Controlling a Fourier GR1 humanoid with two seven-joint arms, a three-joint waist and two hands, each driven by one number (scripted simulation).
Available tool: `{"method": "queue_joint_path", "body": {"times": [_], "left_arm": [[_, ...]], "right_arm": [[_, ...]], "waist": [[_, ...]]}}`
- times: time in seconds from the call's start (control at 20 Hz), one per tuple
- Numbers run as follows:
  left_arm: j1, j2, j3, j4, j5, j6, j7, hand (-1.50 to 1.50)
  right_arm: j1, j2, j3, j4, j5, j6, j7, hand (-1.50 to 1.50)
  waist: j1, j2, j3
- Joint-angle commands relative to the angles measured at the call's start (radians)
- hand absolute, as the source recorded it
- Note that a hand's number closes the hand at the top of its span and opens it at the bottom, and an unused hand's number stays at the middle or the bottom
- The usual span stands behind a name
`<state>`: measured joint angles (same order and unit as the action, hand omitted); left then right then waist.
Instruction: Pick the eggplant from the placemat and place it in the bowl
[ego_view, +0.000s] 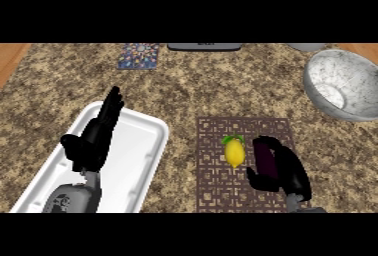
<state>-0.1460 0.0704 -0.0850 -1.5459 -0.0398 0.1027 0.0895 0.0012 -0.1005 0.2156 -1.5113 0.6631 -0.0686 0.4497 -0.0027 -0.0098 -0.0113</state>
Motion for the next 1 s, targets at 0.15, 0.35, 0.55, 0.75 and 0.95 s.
{"method": "queue_joint_path", "body": {"times": [0.15,0.35,0.55,0.75,0.95], "left_arm": [[0.006,0.006,0.029,0.034,0.009,-0.02,-0.029,0.0],[-0.007,0.027,0.045,0.04,0.029,-0.046,-0.025,0.0],[0.018,-0.007,-0.002,-0.022,-0.003,-0.013,0.002,0.0],[0.012,0.014,0.031,-0.001,0.015,-0.028,0.009,0.0],[-0.006,-0.01,0.03,0.053,-0.018,0.008,-0.041,0.0]], "right_arm": [[-0.021,0.08,0.039,0.012,-0.009,0.0,0.0,1.5],[-0.047,0.0,-0.006,-0.052,-0.184,0.112,-0.242,1.5],[-0.095,-0.049,-0.059,-0.151,-0.304,0.189,-0.39,1.5],[-0.032,-0.056,-0.08,-0.298,-0.321,0.153,-0.478,1.5],[-0.041,-0.074,-0.097,-0.507,-0.272,0.12,-0.391,1.5]], "waist": [[0.003,0.01,0.011],[0.002,0.01,0.012],[0.003,0.007,0.012],[-0.007,0.007,0.011],[-0.018,0.006,0.01]]}}
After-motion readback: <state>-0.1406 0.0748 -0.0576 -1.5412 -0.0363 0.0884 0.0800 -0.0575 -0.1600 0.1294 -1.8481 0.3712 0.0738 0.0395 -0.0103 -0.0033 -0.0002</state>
